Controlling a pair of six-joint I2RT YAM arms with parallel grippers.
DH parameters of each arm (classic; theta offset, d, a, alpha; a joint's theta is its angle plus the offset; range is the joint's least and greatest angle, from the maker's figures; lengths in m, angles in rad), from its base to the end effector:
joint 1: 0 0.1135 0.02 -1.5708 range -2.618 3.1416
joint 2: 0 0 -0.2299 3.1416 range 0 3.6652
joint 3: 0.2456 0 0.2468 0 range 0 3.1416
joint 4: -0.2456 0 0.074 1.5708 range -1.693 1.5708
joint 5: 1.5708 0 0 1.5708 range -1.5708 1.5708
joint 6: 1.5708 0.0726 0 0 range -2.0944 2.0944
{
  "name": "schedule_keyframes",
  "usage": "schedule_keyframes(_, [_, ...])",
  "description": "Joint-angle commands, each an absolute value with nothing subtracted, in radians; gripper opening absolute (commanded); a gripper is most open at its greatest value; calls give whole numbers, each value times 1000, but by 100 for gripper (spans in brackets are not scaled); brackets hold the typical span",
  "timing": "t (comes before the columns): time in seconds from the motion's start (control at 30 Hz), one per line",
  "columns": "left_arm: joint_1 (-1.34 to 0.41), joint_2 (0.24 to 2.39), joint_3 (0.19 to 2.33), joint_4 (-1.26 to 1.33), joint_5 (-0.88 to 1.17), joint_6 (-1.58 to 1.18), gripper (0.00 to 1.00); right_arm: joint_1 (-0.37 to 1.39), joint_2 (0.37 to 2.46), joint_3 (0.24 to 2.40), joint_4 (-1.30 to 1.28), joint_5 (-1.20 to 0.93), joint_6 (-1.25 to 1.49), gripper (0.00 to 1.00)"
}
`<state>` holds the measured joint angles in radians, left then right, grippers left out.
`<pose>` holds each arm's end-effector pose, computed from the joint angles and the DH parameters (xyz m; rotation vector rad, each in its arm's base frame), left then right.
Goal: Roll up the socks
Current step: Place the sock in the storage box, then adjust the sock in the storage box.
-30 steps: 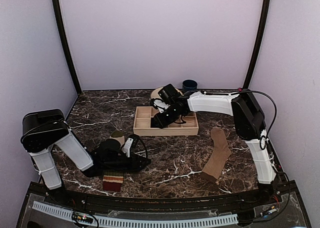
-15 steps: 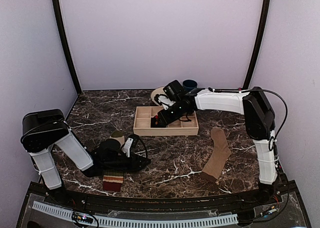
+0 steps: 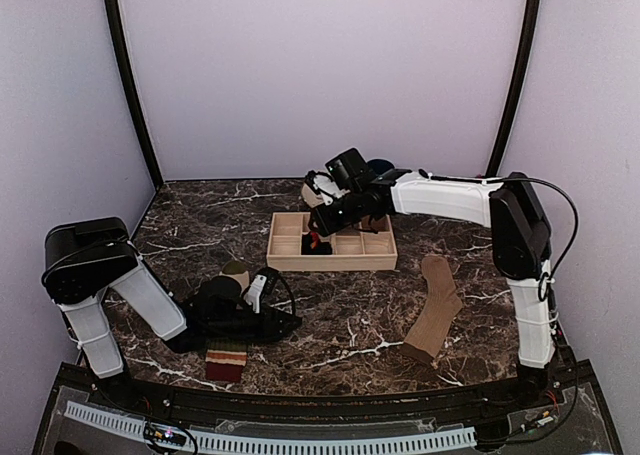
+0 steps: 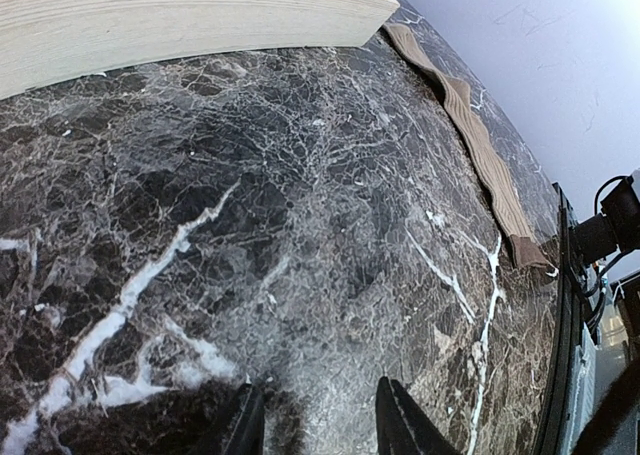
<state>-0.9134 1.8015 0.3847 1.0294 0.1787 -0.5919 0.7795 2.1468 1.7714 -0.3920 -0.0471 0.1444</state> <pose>0.1751 -0.2479 0.0550 0.4689 2.0882 -1.1211 0.3500 0.3507 0.1726 -0.7705 2.2675 0.5039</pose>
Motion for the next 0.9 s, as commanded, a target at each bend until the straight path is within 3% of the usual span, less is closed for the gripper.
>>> schedule_keyframes(0.0, [-910,1843,360,870,186,-610,42,775,2193,1816,-352,-30,154,42])
schedule_keyframes(0.87, [-910,1810,333,893,184,-618,42,807,2301,1915,-380,-19,135,33])
